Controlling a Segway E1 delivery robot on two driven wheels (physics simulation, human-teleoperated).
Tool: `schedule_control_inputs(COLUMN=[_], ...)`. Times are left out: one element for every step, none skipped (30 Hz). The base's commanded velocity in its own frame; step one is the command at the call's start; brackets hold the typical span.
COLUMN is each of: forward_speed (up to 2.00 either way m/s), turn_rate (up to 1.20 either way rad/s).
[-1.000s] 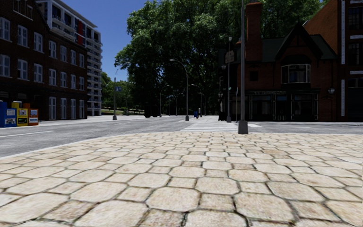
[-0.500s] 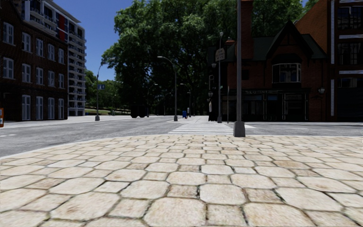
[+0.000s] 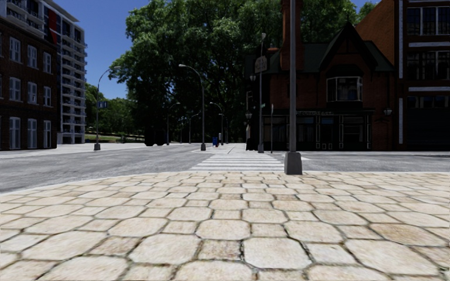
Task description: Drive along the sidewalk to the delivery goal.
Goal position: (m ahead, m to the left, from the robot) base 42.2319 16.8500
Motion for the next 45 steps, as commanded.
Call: schedule_control_inputs(forward_speed=[2.00,2.00,2.00,2.00,2.00,2.00,2.00,2.00,2.00,2.00,2.00,2.00,2.00,2.00,2.00,2.00,2.00,2.00,2.00,2.00,2.00,2.00,2.00,2.00,2.00,2.00,2.00,2.00,2.00,2.00,2.00,2.00,2.00,2.00,2.00,2.00,2.00,2.00,2.00,2.00,2.00,2.00,2.00,2.00,2.00], turn_rate=[0.00,0.00,-0.11,-0.17,-0.19,-0.19,-0.20,-0.20,-0.20,-0.20,-0.20,-0.20,-0.20,-0.20,-0.20,-0.20,-0.20,-0.20,-0.20,-0.20,-0.12,-0.04,-0.01,-0.01,-0.05,-0.09,-0.10,-0.11,-0.11,-0.11,-0.11,-0.11,-0.11,-0.11,-0.11,-0.11,-0.11,-0.11,-0.12,-0.13,-0.14,-0.14,-0.15,-0.16,-0.24])
